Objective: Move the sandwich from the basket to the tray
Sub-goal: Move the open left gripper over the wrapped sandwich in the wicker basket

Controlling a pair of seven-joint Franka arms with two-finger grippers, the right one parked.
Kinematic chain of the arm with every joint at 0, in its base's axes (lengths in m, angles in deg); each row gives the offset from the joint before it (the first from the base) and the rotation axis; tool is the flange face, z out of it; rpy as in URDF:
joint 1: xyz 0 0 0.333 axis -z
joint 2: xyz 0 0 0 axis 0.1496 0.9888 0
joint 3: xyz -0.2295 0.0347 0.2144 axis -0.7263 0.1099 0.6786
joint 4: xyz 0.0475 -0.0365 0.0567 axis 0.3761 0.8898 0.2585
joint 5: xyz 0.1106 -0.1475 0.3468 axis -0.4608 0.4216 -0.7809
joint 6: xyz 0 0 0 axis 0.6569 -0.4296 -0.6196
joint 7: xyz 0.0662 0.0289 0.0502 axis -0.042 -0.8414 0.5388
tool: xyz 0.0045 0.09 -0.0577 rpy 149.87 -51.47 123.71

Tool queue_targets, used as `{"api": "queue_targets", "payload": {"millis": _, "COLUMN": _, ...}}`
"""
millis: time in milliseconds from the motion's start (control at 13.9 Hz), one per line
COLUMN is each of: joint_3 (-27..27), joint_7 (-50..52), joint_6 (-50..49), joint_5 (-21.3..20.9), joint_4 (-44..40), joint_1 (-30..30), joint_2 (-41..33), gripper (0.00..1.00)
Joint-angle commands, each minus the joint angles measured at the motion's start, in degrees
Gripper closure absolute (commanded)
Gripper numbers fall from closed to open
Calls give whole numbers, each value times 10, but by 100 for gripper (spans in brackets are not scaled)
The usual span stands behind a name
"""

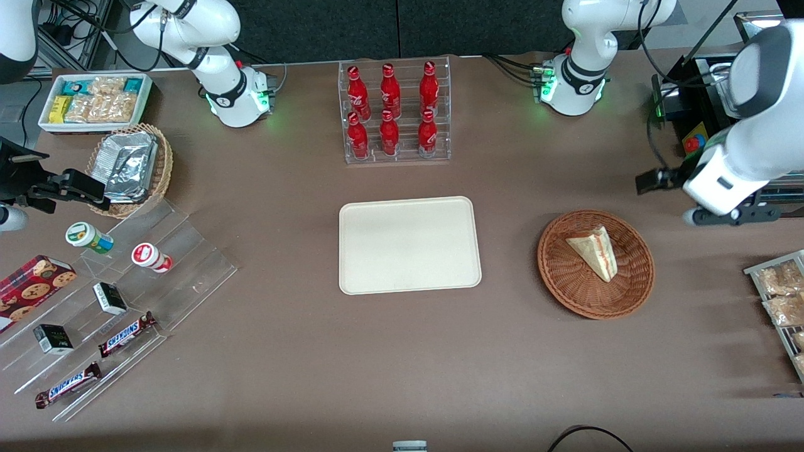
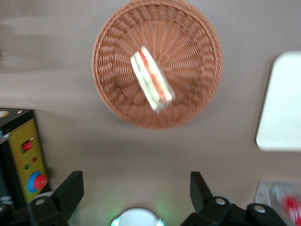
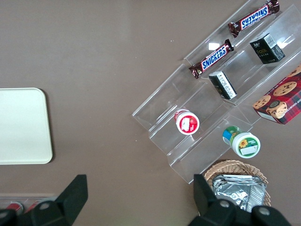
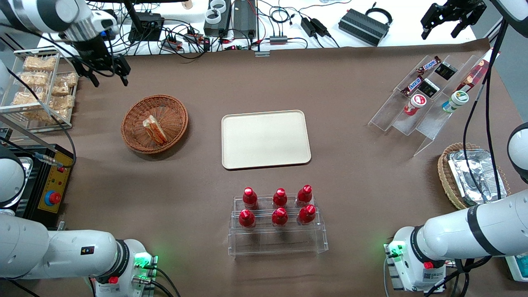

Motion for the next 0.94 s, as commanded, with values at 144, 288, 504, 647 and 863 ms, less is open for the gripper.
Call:
{"api": "queue_targets", "payload": {"millis": 144, "joint_3": -1, "joint_7": 200, "joint_6": 240, "joint_5": -4, "joint_4": 189, "joint_1": 4, "joint_2": -43, "gripper": 0}}
{"api": "queue_targets", "payload": {"millis": 288, "joint_3": -1, "joint_7": 256, "joint_6": 311, "joint_5": -3, "joint_4": 239, "joint_1": 5, "joint_2": -44, "gripper": 0}}
{"api": "queue_targets", "payload": {"millis": 504, "joint_3": -2, "joint_7": 275, "joint_6": 365, "joint_5": -3, "joint_4": 272, "joint_1": 6, "joint_2": -33, "gripper": 0}}
{"api": "queue_targets", "payload": {"millis": 647, "joint_3": -5, "joint_7": 275, "joint_6": 390, "joint_5": -3, "joint_4": 283, "joint_1": 7, "joint_2": -16, "gripper": 0}}
{"api": "queue_targets", "payload": {"millis": 863, "joint_3": -10, "joint_7": 274, "joint_6": 421, "joint_5": -3, "joint_4": 295, "joint_1": 19, "joint_2": 6, "gripper": 0}}
